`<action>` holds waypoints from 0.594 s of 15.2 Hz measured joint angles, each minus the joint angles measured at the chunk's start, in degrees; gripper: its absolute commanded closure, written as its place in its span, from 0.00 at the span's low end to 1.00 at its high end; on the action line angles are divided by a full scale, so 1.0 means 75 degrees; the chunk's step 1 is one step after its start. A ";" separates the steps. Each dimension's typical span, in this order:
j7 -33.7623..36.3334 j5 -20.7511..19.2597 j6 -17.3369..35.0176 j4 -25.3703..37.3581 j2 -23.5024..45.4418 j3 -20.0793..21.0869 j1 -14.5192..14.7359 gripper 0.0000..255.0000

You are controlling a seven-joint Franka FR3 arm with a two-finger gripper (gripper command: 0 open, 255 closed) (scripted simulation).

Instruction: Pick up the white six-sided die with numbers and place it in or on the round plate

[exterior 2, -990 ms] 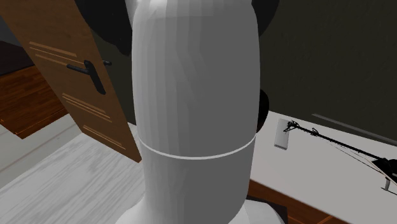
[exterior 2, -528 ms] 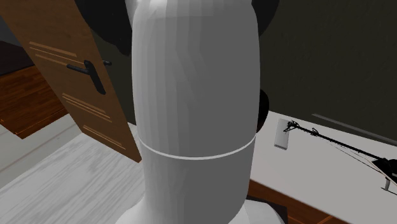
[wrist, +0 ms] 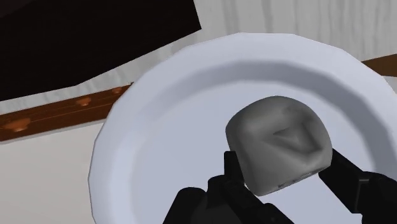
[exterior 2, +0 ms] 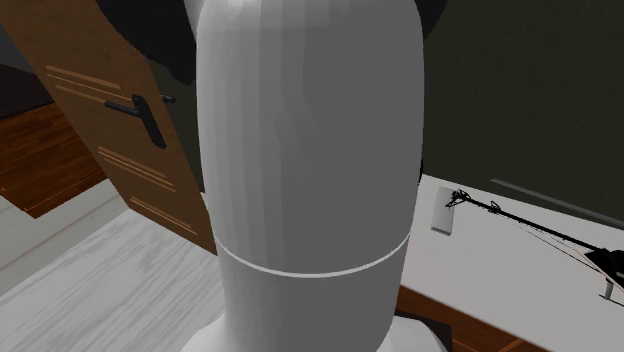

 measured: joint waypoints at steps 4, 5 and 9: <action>-0.0129 0.0116 -0.0252 -0.0038 -0.0318 -0.0022 -0.0128 1.00; -0.0153 0.0148 -0.0342 -0.0032 -0.0404 -0.0010 -0.0139 1.00; -0.0263 0.0290 -0.0742 -0.0026 -0.0808 0.0034 -0.0180 1.00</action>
